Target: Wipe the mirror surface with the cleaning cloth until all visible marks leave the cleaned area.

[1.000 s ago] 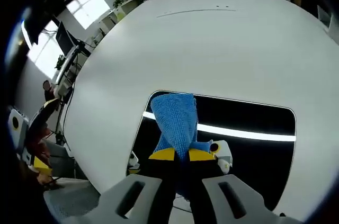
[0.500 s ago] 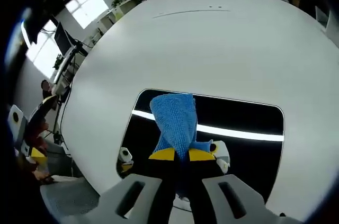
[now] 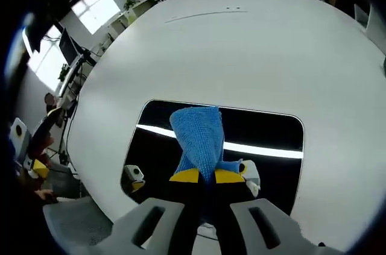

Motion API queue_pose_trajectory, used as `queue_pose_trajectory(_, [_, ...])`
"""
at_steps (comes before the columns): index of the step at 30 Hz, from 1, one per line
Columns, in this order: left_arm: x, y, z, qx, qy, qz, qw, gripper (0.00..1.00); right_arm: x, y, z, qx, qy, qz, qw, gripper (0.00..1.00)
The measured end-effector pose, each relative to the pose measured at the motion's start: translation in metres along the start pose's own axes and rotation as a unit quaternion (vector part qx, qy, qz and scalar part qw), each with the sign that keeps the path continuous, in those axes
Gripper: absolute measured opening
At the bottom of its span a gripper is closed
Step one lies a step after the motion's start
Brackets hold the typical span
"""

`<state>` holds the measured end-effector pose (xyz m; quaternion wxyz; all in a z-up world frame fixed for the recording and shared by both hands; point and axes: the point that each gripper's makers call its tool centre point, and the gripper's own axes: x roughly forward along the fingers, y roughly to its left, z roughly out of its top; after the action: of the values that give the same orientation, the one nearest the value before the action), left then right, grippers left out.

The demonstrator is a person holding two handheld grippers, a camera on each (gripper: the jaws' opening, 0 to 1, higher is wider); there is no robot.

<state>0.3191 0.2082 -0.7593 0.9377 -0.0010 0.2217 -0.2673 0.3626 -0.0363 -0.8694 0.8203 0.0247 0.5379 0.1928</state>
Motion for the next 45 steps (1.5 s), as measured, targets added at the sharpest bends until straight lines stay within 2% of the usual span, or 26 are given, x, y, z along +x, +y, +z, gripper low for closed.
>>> queue_pose_trajectory(11, [-0.002,-0.005,-0.001,-0.004,0.0,-0.003,1.0,0.99,-0.005,-0.014,-0.002,-0.015,0.001,-0.009,0.9998,0.01])
queue_pose_trajectory(37, [-0.006,-0.017,-0.001,-0.018,-0.007,0.005,0.9998,0.99,-0.023,-0.059,-0.013,0.0,-0.004,-0.026,0.9997,0.01])
queue_pose_trajectory(39, [-0.006,-0.018,0.001,-0.022,-0.011,0.006,0.9997,0.99,-0.024,-0.064,-0.014,0.015,-0.007,-0.025,0.9996,0.01])
queue_pose_trajectory(45, [-0.004,-0.023,-0.001,-0.022,-0.008,0.004,0.9997,0.99,-0.027,-0.072,-0.016,0.019,-0.003,-0.029,0.9994,0.01])
